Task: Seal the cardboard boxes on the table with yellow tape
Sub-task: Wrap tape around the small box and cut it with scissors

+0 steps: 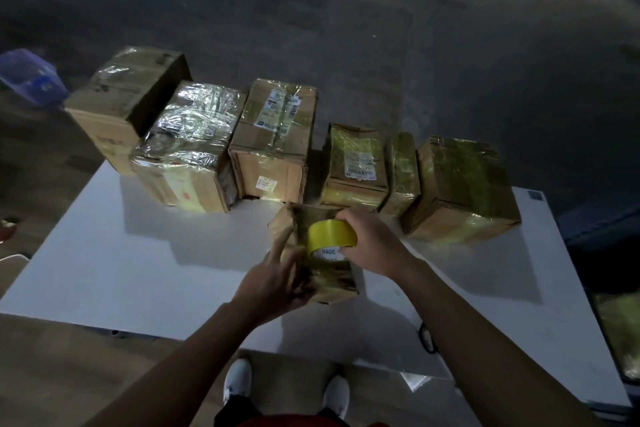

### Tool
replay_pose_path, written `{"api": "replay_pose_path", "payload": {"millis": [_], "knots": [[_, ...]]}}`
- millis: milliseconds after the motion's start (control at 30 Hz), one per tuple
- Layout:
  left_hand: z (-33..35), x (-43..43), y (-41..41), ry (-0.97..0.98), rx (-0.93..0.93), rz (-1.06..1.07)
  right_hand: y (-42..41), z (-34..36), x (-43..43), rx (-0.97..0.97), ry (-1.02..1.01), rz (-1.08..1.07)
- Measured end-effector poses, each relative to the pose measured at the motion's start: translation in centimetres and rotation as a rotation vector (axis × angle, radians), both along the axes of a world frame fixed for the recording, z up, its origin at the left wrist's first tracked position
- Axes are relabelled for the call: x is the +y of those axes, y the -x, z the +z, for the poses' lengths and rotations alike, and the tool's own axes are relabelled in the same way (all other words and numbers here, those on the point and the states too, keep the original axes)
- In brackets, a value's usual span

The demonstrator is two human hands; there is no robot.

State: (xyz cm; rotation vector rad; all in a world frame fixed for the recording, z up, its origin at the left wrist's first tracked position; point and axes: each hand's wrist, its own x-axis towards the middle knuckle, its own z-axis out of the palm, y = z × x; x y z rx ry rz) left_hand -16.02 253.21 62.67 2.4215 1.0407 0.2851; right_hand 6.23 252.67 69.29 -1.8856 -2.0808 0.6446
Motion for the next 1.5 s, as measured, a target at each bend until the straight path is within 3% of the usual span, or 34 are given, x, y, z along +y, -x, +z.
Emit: {"api": "replay_pose_path", "payload": {"millis": [133, 300, 600, 867, 1000, 1233, 1500], "knots": [[0.5, 0.9, 1.4, -0.155, 0.131, -0.069, 1.4, -1.1, -0.3, 0.033, 0.049, -0.038], [-0.2, 1.7, 3.5, -0.133, 0.345, -0.042, 4.2, -1.0, 0.9, -0.071, 0.055, 0.026], [0.1, 2.2, 3.4, -0.169, 0.424, -0.058, 2.3, 0.8, 1.3, -0.297, -0.135, 0.089], [1.5, 0.6, -0.4, -0.161, 0.473, -0.094, 3.7, 0.1, 0.7, -0.022, 0.016, -0.043], [0.9, 0.6, 0.3, -0.11, 0.565, -0.114, 3.0, -0.6, 0.0, 0.003, 0.088, -0.018], [1.6, 0.7, 0.4, -0.101, 0.584, -0.1, 0.8, 2.3, 1.6, -0.291, 0.015, 0.064], [1.3, -0.9, -3.7, -0.053, 0.421, -0.075, 0.6, 1.5, 1.0, -0.33, 0.017, 0.0]]}}
